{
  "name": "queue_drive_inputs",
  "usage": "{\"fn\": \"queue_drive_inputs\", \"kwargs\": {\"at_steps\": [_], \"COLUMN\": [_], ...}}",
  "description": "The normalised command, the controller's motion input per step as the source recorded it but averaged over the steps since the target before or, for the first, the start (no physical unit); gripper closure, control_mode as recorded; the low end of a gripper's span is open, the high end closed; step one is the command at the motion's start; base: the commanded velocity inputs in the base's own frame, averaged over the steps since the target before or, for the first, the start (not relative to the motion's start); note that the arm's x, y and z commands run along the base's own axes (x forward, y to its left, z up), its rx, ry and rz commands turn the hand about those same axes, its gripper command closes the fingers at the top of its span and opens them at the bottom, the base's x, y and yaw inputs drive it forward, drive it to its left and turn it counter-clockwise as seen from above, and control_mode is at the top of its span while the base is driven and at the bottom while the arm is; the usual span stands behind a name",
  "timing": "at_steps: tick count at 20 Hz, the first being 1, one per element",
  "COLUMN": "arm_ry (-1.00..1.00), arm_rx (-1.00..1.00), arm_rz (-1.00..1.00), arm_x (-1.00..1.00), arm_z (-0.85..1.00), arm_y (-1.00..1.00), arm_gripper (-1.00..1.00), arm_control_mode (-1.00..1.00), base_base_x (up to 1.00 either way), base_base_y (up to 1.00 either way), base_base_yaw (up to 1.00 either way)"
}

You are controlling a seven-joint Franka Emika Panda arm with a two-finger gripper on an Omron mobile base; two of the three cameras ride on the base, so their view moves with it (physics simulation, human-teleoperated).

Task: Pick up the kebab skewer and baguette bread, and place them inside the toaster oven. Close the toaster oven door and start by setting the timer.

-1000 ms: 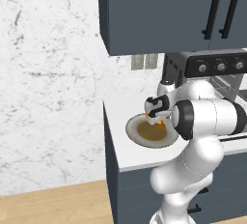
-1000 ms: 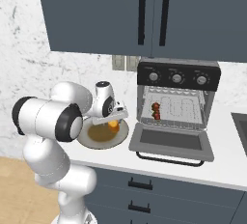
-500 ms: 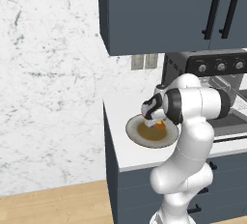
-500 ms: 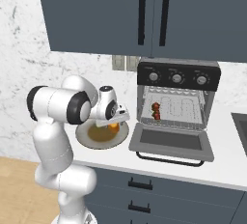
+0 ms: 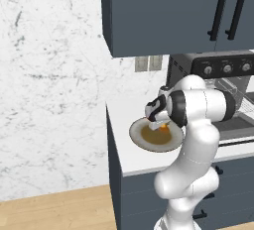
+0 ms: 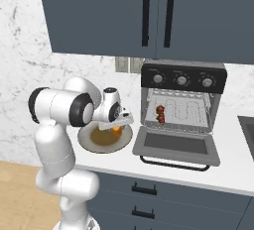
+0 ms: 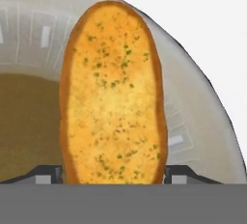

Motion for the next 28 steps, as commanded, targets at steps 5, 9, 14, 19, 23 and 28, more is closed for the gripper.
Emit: {"fn": "queue_drive_inputs", "kwargs": {"at_steps": [5,9,14,19,23,28], "arm_ry": [-0.01,-0.01,-0.10,-0.06,0.00,0.05], "arm_rx": [0.01,0.05,0.08,0.04,0.02,0.02], "arm_rz": [0.02,0.12,0.11,0.05,0.00,-0.02], "arm_x": [-0.43,-1.00,-1.00,-0.97,-0.53,0.03], "arm_z": [0.12,0.97,1.00,1.00,1.00,0.94], "arm_y": [-0.29,-0.74,-0.90,-0.91,-0.89,-0.99], "arm_gripper": [1.00,1.00,1.00,1.00,1.00,1.00], "arm_control_mode": [-1.00,-1.00,-1.00,-1.00,-1.00,-1.00], "base_base_x": [0.00,0.00,0.00,0.00,0.00,0.00], "base_base_y": [0.00,0.00,0.00,0.00,0.00,0.00], "base_base_yaw": [0.00,0.00,0.00,0.00,0.00,0.00]}}
